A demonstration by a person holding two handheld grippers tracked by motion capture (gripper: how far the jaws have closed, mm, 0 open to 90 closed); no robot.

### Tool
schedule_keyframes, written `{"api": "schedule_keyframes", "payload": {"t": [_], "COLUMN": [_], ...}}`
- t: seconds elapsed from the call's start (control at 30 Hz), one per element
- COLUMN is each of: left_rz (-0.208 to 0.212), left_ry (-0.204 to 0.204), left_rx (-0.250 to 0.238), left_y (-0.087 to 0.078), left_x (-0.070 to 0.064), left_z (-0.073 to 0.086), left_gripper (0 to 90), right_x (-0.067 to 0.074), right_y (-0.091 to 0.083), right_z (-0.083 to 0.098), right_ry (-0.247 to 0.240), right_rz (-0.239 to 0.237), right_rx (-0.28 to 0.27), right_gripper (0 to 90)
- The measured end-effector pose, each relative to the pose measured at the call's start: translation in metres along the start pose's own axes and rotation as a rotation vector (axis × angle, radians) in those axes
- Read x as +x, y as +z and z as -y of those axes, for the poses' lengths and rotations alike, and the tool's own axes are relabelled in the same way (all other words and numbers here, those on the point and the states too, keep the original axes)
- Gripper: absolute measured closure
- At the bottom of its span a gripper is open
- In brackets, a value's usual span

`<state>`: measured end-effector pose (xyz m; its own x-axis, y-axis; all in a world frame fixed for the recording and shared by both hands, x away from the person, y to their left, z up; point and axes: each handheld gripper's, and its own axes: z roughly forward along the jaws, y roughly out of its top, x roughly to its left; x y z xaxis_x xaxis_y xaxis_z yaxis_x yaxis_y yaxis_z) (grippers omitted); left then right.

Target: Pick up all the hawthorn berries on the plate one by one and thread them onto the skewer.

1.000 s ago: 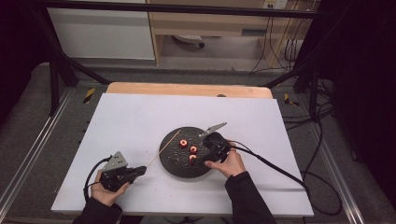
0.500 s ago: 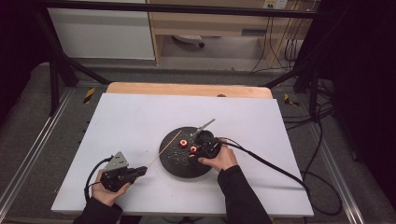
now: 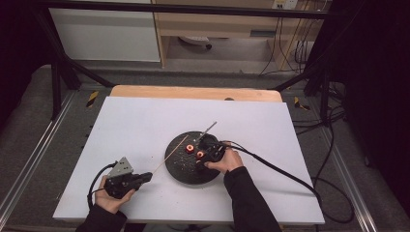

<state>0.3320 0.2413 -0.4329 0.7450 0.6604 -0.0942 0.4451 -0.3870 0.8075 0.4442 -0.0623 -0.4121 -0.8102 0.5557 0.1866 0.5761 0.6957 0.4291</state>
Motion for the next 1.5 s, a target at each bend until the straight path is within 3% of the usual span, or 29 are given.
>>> {"api": "schedule_keyframes", "payload": {"t": [0.4, 0.6, 0.93, 1.23, 1.5], "left_rz": [0.002, 0.002, -0.003, -0.005, -0.007], "left_ry": [0.005, 0.007, 0.003, -0.004, -0.004], "left_rx": [-0.001, -0.002, -0.019, -0.03, -0.035], "left_y": [0.001, 0.001, 0.0, 0.002, 0.004], "left_x": [-0.001, -0.002, -0.004, -0.009, -0.012], "left_z": [-0.001, -0.001, -0.001, -0.001, 0.0], "left_gripper": [88.6, 88.6, 88.6, 88.7, 88.6], "right_x": [-0.003, -0.003, 0.002, -0.001, -0.003], "right_y": [0.002, 0.0, -0.026, -0.037, -0.044], "right_z": [-0.001, -0.002, 0.001, 0.019, 0.038], "right_ry": [0.013, 0.044, 0.094, 0.166, 0.223], "right_rz": [-0.025, -0.022, -0.016, -0.016, -0.019], "right_rx": [0.007, 0.007, -0.1, -0.244, -0.42], "right_gripper": [59.9, 60.5, 60.7, 60.8, 60.9]}}
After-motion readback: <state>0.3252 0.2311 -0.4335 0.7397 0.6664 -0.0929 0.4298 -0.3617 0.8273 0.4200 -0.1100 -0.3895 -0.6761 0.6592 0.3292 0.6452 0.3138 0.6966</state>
